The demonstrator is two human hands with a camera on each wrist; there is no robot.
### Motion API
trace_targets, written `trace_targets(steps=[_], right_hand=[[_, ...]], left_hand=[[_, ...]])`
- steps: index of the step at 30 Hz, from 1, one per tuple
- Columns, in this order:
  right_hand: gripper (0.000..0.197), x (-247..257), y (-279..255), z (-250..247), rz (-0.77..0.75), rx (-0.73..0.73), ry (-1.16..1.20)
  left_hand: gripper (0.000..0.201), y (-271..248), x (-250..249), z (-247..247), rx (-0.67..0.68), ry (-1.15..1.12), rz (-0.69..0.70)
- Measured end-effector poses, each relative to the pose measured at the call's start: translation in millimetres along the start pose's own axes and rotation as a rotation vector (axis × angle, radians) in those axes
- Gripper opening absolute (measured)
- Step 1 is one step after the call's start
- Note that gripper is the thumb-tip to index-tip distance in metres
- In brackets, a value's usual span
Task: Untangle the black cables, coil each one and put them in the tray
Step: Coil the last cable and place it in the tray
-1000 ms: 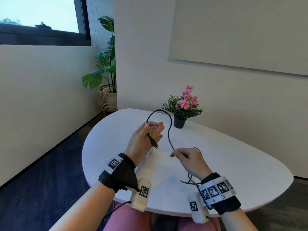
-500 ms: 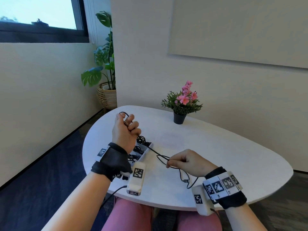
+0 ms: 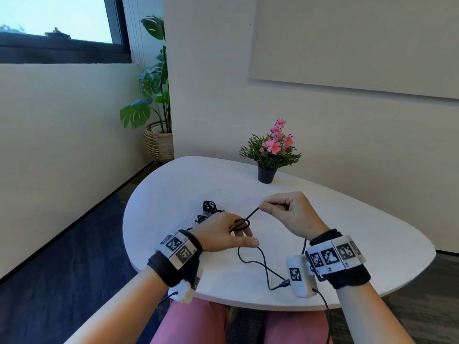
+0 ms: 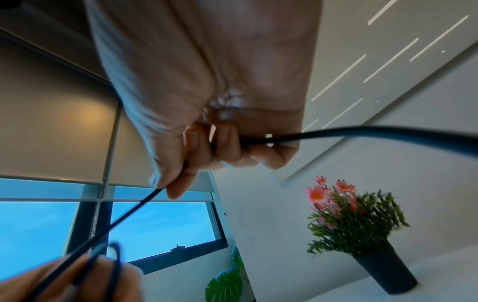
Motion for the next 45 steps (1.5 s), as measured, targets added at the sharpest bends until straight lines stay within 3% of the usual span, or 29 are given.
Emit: trace_targets(steps=[2, 6, 9, 12, 14, 17, 21, 24, 27, 30, 32, 36, 39, 42, 45], right_hand=[[0.002, -6.0, 2.1, -0.2, 0.012, -0.093, 0.088], [0.018, -14.0, 4.8, 4.1, 0.035, -0.189, 0.111], [0.02, -18.9, 4.6, 13.2, 0.053, -0.179, 0.08], [0.018, -25.5, 1.7, 26.1, 0.068, -0.175, 0.022], [0.018, -29.8, -0.3, 37.9, 0.069, -0.116, 0.008], [0.019, -32.9, -0.9, 59.3, 0.085, 0.047, 0.008], [0.021, -21.6, -1.6, 72.0, 0.125, 0.272, -0.027], [0.021, -13.6, 1.2, 66.2, 0.166, 0.338, -0.095], [0.023, -8.3, 5.3, 53.6, 0.167, 0.337, -0.206], [0.017, -1.5, 8.6, 39.0, 0.107, 0.275, -0.211], [0.014, 3.4, 10.6, 32.6, 0.049, 0.217, -0.206], [0.01, 0.2, 18.2, 27.0, 0.012, 0.079, -0.201], [0.006, -12.8, 24.3, 23.6, 0.022, 0.012, -0.015], [0.018, -23.3, 29.1, 21.6, 0.045, -0.136, 0.166], [0.03, -29.4, 31.6, 25.7, 0.051, -0.16, 0.156]], left_hand=[[0.033, 1.6, -3.4, -1.9, -0.031, -0.089, 0.011], [0.037, -0.3, -10.3, -7.0, -0.115, -0.678, 0.162], [0.039, 2.0, -9.1, -9.3, -0.299, -1.076, 0.266], [0.045, 4.1, -5.3, -16.5, -0.524, -1.328, 0.272], [0.05, 4.2, -2.1, -21.1, -0.604, -1.383, 0.269], [0.06, 2.9, -2.5, -24.5, -0.622, -1.39, 0.261], [0.039, -1.6, -4.8, -26.9, -0.647, -1.537, 0.211], [0.034, -0.6, 5.5, -30.8, -0.71, -1.357, 0.089], [0.045, 2.9, 18.3, -33.2, -0.76, -0.806, -0.052], [0.053, 7.5, 25.2, -26.1, -0.594, -0.227, -0.208], [0.059, 9.3, 26.0, -16.5, -0.419, -0.039, -0.272], [0.079, 7.6, 12.4, -0.3, -0.172, -0.074, -0.165], [0.063, 5.7, 3.4, 5.3, -0.004, -0.237, -0.042], [0.035, 8.8, 4.5, 1.6, 0.035, -0.391, 0.02], [0.033, 10.8, 3.0, -1.2, -0.06, -0.598, 0.077]])
Point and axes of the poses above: each hand's wrist, its own y-axis towards the middle knuckle, its own z-axis out of the palm, x = y × z, the point moved 1 cm from there along y, towards the middle knuckle, and after that the axes turned 14 degrees about x, right-handed, at the moved point
